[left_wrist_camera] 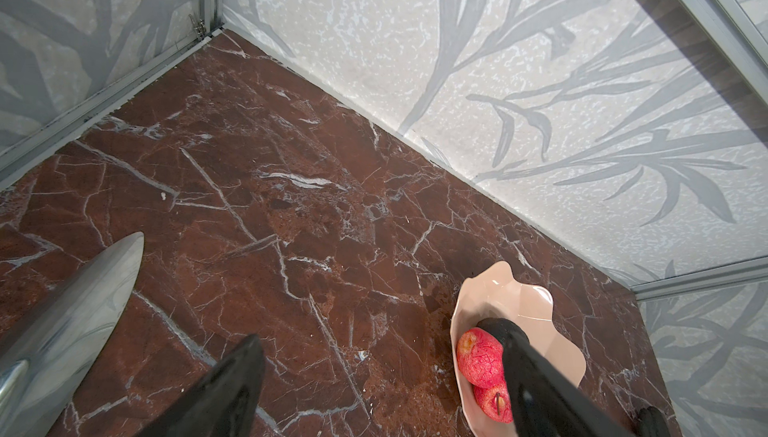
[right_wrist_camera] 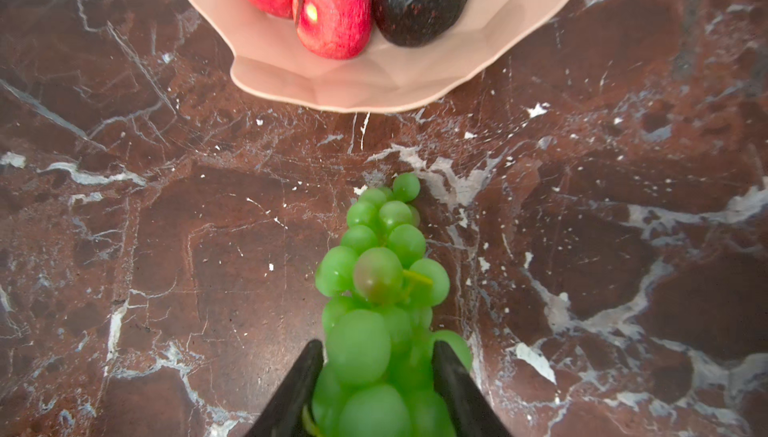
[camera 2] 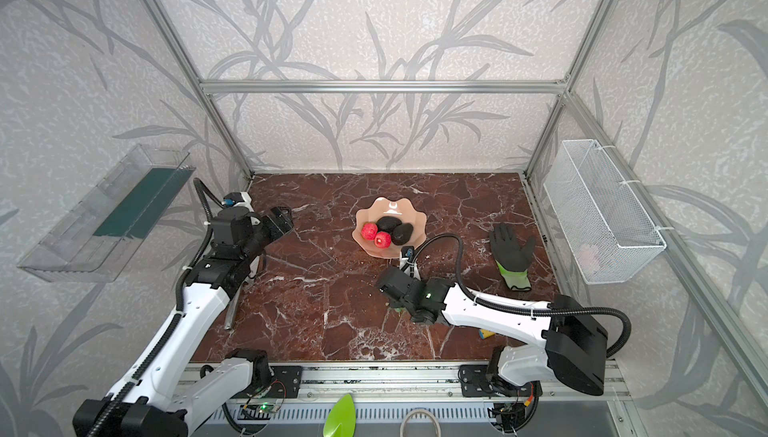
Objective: Place and organize the fake fruits in the fruit bowl
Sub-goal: 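Grasp the green grape bunch with the right gripper while the left arm retracts, then lift the grapes with the right gripper and set them in the bowl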
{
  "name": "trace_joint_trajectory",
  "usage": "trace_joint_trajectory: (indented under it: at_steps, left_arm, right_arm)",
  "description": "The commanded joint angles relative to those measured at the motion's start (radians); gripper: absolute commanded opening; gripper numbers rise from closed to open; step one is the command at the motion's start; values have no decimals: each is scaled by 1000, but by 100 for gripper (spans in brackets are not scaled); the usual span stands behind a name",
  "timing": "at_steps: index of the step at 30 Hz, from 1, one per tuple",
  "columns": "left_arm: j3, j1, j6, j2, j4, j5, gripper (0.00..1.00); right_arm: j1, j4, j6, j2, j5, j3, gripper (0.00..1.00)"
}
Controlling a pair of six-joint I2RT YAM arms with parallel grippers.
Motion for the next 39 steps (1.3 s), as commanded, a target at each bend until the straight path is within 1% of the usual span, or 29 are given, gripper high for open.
trace_joint_trajectory:
  at_steps: [1, 4, 10, 14, 20, 25, 31, 34, 39]
  left_arm:
    - [-11, 7, -13, -13, 14, 4, 90]
    - [-11, 7, -14, -12, 16, 6, 90]
    - [-10, 9, -13, -16, 14, 6, 90]
    - [-10, 12, -13, -18, 13, 4, 90]
    - [-10, 15, -14, -21, 12, 4, 90]
    - [-13, 16, -12, -23, 14, 2, 90]
    - [-15, 19, -13, -17, 17, 1, 90]
    - [-14, 21, -12, -13, 18, 0, 90]
    - [-13, 25, -9, -14, 12, -4, 90]
  right_arm:
    - [6, -54, -27, -76, 87, 21, 43]
    - [-5, -83, -60, -111, 117, 42, 43]
    - [-108, -60, -182, -144, 79, 110, 43]
    - [-171, -13, -272, -134, 49, 173, 43]
    - [-252, 72, -418, -73, 1, 279, 43]
    - [-321, 161, -487, 20, -62, 353, 43]
    - [-380, 285, -540, 210, -154, 442, 44]
    - [-389, 346, -561, 310, -171, 482, 44]
    - [-389, 387, -579, 460, -181, 524, 44]
